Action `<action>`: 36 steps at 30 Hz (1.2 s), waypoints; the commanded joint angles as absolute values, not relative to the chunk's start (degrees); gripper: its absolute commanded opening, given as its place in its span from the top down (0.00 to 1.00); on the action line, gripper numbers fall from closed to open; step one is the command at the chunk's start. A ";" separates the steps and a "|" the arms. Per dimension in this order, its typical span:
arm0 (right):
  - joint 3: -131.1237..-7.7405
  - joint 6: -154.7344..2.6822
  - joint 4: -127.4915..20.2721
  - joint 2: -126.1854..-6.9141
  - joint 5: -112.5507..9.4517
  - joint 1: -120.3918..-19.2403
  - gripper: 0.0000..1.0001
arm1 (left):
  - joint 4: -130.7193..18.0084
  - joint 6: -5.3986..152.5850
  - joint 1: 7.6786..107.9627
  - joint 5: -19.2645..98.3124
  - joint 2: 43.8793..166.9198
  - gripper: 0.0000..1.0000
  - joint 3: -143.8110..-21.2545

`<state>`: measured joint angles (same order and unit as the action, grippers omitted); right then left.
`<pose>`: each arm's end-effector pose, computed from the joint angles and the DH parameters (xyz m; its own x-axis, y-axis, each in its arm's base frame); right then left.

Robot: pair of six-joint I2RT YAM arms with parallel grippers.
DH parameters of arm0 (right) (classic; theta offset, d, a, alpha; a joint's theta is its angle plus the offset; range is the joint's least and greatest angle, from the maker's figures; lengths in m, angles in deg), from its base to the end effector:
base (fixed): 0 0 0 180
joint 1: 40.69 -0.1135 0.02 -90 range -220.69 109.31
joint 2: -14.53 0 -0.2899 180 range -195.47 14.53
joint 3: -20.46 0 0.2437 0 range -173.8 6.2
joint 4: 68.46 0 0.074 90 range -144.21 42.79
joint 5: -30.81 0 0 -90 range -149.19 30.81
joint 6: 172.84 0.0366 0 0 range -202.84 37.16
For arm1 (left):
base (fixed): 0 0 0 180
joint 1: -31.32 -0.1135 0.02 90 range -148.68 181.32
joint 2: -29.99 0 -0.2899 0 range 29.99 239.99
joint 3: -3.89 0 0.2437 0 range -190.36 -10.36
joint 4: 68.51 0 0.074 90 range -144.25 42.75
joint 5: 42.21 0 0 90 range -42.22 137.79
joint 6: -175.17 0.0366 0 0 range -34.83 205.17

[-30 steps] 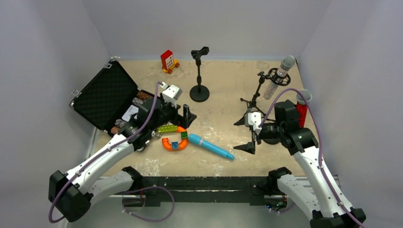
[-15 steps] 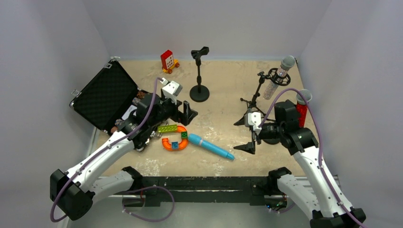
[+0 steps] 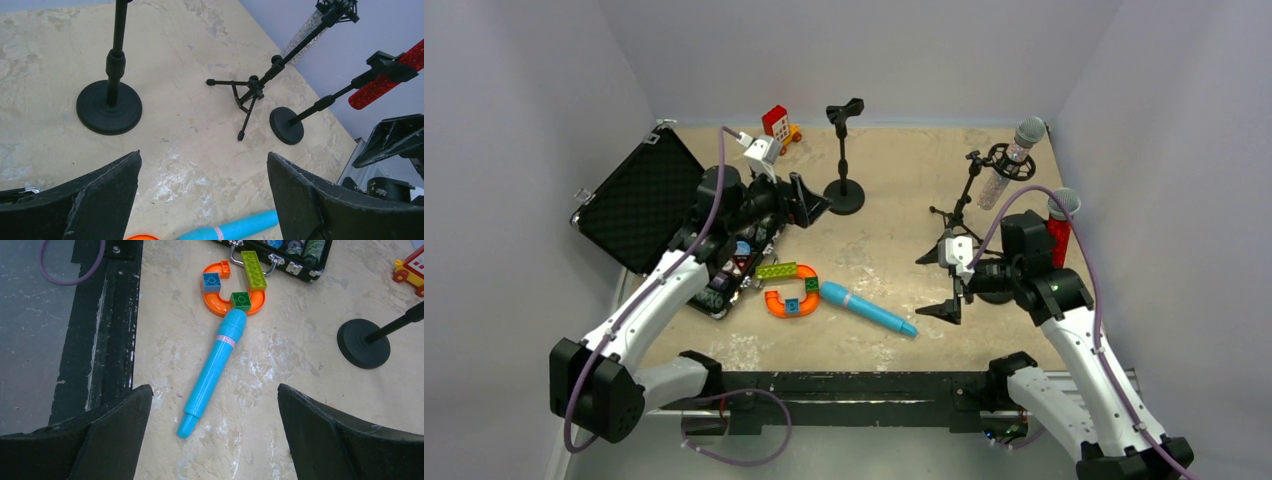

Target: Attach the microphones to the stand

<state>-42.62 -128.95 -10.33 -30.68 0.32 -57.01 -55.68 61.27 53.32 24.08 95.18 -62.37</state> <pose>0.1047 0.0635 0.3342 0.1276 -0.3437 -0.9304 -0.9833 0.0786 -0.1639 0.2237 -0.1063 0.3593 -0.4596 -0.2144 -0.8619 0.5707 0.6722 -0.4716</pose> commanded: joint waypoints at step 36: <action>-42.44 -130.21 -9.56 -30.03 1.77 -56.82 0.01 | -96.19 75.53 49.03 15.77 140.02 0.39 -86.74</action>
<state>-42.62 -129.41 -9.80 -30.33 0.56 -57.01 -91.38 74.26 49.06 17.87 138.07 -82.70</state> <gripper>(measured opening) 0.985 0.652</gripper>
